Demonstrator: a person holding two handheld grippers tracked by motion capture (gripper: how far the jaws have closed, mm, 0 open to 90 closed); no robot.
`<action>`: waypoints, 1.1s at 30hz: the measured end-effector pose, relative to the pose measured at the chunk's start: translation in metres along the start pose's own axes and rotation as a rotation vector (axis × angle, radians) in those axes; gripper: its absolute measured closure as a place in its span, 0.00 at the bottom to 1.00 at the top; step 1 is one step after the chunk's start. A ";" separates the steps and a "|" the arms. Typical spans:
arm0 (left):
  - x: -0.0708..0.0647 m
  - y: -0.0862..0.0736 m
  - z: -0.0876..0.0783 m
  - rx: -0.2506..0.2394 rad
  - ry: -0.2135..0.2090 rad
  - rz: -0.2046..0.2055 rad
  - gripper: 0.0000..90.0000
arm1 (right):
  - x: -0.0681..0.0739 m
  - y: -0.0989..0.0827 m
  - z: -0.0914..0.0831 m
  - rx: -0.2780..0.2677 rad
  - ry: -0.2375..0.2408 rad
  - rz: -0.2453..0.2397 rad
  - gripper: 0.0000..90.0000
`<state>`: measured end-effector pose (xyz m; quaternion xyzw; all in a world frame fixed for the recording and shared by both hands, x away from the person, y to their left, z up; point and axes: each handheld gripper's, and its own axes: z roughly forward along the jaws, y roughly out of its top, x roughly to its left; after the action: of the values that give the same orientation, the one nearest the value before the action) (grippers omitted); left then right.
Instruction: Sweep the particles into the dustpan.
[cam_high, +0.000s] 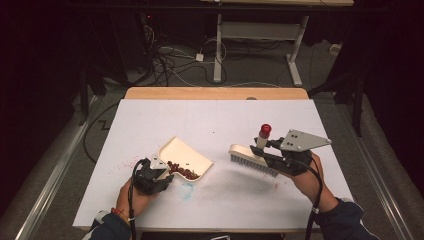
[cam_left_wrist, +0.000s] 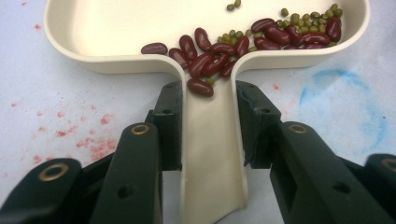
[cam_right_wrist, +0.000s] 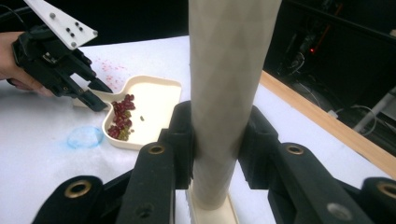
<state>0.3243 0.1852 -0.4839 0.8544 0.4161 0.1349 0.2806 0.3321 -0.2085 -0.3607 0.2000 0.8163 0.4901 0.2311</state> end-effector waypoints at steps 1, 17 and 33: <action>0.000 0.000 0.000 0.000 0.002 0.000 0.70 | -0.001 -0.002 -0.003 0.002 -0.003 0.007 0.78; 0.003 -0.002 0.000 -0.007 -0.008 -0.019 0.70 | -0.015 -0.030 -0.028 0.057 -0.013 0.043 0.78; 0.003 0.000 0.001 -0.003 -0.011 -0.021 0.70 | -0.043 -0.019 0.028 0.008 -0.181 0.073 0.78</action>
<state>0.3267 0.1873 -0.4848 0.8504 0.4232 0.1278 0.2854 0.3811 -0.2208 -0.3810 0.2739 0.7863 0.4748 0.2851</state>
